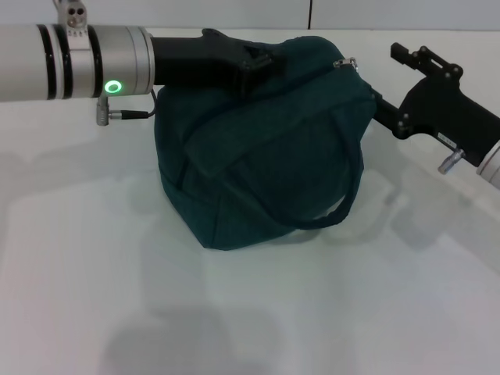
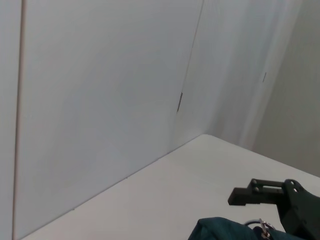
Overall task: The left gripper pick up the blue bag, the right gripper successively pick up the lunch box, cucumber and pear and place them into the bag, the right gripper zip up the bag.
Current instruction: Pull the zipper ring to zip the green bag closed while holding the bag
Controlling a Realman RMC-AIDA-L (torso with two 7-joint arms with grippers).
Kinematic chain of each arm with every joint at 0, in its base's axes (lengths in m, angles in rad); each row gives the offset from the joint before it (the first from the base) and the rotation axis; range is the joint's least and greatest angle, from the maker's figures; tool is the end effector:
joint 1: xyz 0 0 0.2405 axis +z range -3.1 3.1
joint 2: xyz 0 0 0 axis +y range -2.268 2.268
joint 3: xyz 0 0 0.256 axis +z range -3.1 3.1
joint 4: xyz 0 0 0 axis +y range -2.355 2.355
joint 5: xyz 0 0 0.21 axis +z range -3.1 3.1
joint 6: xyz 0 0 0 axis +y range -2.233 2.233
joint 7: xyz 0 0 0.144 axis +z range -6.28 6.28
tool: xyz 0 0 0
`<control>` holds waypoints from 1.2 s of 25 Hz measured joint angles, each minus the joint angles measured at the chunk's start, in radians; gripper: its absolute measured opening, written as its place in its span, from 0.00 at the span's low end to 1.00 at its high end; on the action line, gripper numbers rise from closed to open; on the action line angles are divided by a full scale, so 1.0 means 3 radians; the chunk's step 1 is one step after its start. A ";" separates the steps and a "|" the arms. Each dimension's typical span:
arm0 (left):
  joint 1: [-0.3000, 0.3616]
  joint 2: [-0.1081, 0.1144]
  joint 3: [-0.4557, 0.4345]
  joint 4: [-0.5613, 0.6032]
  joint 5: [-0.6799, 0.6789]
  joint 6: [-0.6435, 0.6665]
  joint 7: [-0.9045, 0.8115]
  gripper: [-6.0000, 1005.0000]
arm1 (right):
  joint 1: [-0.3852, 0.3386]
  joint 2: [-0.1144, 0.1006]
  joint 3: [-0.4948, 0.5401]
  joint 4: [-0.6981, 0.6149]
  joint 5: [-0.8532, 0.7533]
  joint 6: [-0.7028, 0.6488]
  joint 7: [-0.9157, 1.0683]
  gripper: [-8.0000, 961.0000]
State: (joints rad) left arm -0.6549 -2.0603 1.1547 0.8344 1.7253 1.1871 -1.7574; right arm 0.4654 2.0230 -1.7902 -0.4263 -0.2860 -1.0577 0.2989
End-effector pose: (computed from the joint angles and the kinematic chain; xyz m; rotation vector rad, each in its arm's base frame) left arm -0.1626 0.4017 -0.0120 -2.6712 -0.6291 -0.6605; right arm 0.2431 0.3599 -0.0365 -2.1226 0.0571 0.7508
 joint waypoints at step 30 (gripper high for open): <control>-0.0031 -0.0031 -0.0009 0.0001 -0.0040 -0.0112 0.0157 0.06 | 0.0032 0.0004 -0.0119 -0.0157 -0.0040 0.0002 -0.0186 0.57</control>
State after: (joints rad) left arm -0.6641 -2.0694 1.1521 0.8346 1.7131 1.1536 -1.7103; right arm 0.4749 2.0241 -1.8260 -0.4736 -0.2981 -1.0571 0.2432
